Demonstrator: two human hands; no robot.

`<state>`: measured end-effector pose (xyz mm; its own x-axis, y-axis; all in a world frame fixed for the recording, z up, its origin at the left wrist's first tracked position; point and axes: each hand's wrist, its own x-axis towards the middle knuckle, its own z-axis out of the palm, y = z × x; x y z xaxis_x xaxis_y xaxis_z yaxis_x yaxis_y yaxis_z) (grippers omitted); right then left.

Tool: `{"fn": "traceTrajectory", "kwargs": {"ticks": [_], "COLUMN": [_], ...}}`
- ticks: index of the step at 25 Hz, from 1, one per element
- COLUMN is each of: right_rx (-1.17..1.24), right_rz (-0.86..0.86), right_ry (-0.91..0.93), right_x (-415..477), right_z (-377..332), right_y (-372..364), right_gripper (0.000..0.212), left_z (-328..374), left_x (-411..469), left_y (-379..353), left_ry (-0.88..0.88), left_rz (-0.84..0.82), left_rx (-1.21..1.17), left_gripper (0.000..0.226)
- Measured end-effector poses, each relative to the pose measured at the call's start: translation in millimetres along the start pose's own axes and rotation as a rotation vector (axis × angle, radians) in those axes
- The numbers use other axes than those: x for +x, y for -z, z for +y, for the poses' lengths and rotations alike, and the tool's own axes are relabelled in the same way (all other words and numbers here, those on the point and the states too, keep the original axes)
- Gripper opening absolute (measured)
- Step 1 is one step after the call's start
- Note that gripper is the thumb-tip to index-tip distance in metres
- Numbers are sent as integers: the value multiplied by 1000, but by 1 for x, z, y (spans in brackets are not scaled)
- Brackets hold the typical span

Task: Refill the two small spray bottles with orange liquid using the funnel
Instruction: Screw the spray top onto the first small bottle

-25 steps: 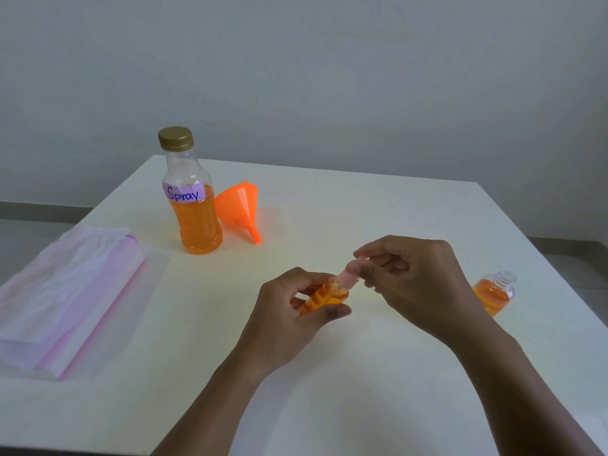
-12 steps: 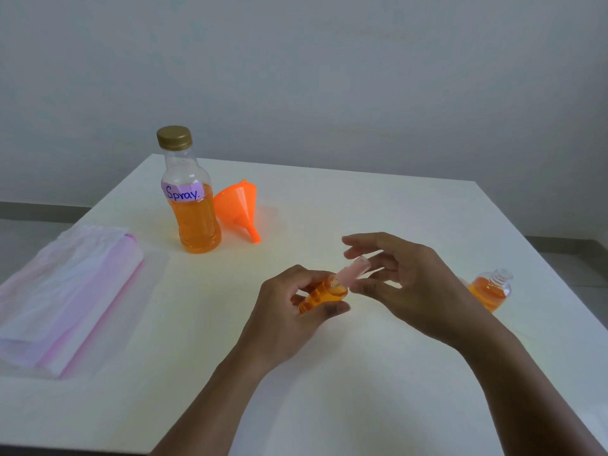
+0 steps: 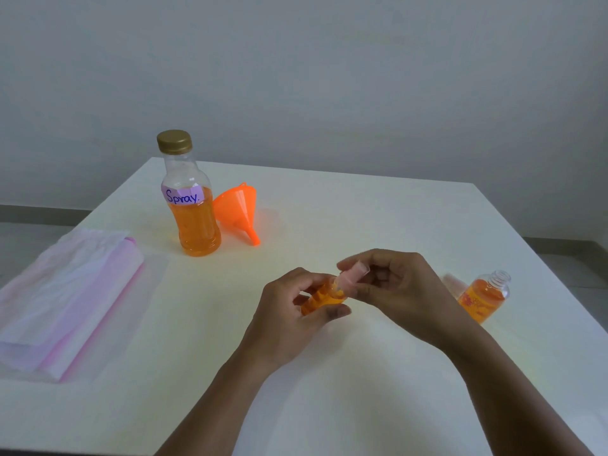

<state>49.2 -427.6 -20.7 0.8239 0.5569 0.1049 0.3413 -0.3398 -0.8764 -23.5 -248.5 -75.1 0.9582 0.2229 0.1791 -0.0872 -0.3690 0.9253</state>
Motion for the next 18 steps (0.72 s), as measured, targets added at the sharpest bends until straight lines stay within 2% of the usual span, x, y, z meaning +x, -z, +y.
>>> {"fn": "traceTrajectory", "kwargs": {"ticks": [2,6,9,11,12,14,18], "right_rx": [2,-40,16,67,81,76,-76], "right_rz": [84,164,133,129,131,162,284], "right_ry": [-8,-16,12,41,50,52,87], "right_x": [2,4,4,4,4,3,4], "right_z": [1,-3,-2,-1,0,1,3], "right_y": [-6,-12,-4,4,5,0,-18], "right_gripper": [7,8,8,6,5,8,24], "left_z": [-1,0,1,0,-1,0,2], "left_x": [0,0,1,1,0,0,-4], "left_y": [-3,-7,0,4,4,0,-11], "left_ry": [-23,-62,22,71,68,46,-89], "left_rz": [18,91,-93,-255,-278,-205,64], "left_rx": [16,45,-64,-141,-158,-127,97], "left_gripper": [36,39,44,40,35,29,25]}}
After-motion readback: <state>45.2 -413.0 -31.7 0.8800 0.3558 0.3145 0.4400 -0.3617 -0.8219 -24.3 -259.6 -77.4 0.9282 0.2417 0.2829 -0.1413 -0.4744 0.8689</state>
